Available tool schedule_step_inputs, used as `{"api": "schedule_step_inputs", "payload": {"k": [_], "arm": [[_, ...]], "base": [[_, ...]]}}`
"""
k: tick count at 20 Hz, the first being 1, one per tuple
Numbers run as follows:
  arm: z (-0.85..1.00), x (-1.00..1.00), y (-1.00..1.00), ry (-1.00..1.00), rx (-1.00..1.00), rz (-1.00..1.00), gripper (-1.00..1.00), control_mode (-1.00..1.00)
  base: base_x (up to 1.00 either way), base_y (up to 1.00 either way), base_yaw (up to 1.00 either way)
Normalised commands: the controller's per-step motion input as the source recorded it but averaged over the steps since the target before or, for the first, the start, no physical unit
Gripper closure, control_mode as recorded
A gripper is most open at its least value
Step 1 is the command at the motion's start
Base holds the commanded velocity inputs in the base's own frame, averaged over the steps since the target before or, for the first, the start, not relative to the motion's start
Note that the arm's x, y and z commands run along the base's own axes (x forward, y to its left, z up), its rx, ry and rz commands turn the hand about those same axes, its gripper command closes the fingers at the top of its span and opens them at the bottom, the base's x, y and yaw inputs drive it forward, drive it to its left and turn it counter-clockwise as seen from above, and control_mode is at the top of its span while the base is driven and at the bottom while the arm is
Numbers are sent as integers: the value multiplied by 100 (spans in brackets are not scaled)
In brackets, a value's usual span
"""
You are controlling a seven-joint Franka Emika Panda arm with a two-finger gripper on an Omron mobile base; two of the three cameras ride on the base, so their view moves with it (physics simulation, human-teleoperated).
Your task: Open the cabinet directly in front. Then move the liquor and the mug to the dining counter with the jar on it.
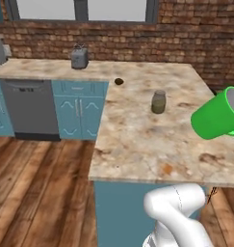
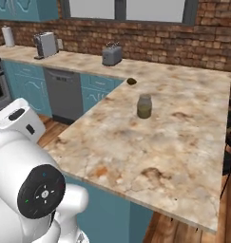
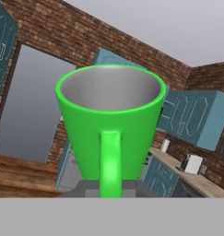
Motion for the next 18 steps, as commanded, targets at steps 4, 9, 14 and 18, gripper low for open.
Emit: {"api": "schedule_step_inputs", "payload": {"k": [4, 9, 14, 18], "arm": [[0, 0, 0, 0, 0, 0, 100, 100], [0, 0, 0, 0, 0, 0, 100, 100], [0, 0, 0, 0, 0, 0, 100, 100], [0, 0, 0, 0, 0, 0, 100, 100]], "base": [[18, -77, -31], [26, -60, -38], [34, -32, -36], [47, 7, -14]]}}
